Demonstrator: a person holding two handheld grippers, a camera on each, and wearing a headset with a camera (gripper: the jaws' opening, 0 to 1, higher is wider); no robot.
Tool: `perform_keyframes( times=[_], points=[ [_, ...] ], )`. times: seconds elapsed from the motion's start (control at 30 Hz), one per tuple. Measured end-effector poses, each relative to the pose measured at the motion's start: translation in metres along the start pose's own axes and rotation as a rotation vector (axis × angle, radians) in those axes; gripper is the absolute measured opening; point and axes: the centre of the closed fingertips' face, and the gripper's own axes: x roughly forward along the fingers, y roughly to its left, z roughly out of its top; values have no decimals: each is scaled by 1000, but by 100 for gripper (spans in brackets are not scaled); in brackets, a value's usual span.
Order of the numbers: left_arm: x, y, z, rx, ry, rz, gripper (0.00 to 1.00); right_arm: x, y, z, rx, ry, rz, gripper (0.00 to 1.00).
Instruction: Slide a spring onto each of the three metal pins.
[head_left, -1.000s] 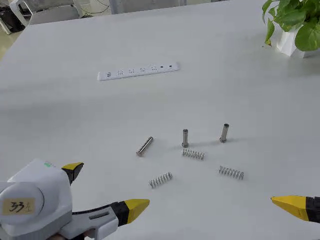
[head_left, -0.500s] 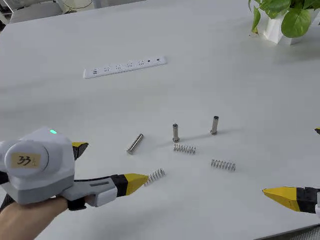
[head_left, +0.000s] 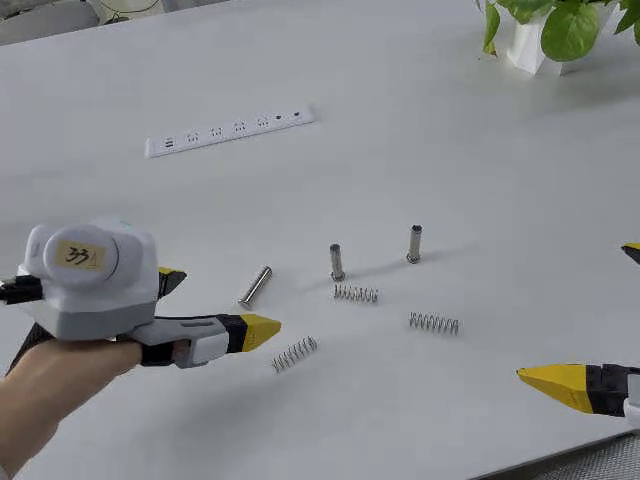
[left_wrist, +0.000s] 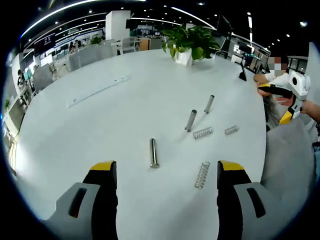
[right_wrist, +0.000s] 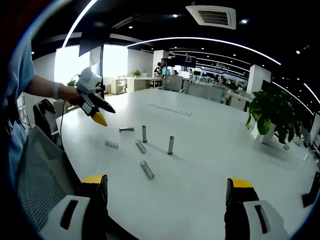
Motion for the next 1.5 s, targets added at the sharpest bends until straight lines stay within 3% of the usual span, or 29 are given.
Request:
perform_keyframes(
  times=[0.17, 0.27, 0.6, 1.03, 1.5],
  points=[
    [8, 2, 1, 21, 31, -8, 74, 2, 4, 0, -4, 4, 14, 99],
    [13, 1, 3, -3, 36, -27, 71, 4, 5, 0, -16, 14, 18, 99],
    [31, 17, 6, 15, 91, -24, 58, 5, 5, 0, -20, 21, 29, 99],
    [56, 19, 10, 34, 162, -45, 30, 2, 10, -8, 1, 35, 39, 99],
    [74, 26, 7, 9, 220, -19, 14, 0, 7, -12, 11, 41, 32, 99]
  ],
)
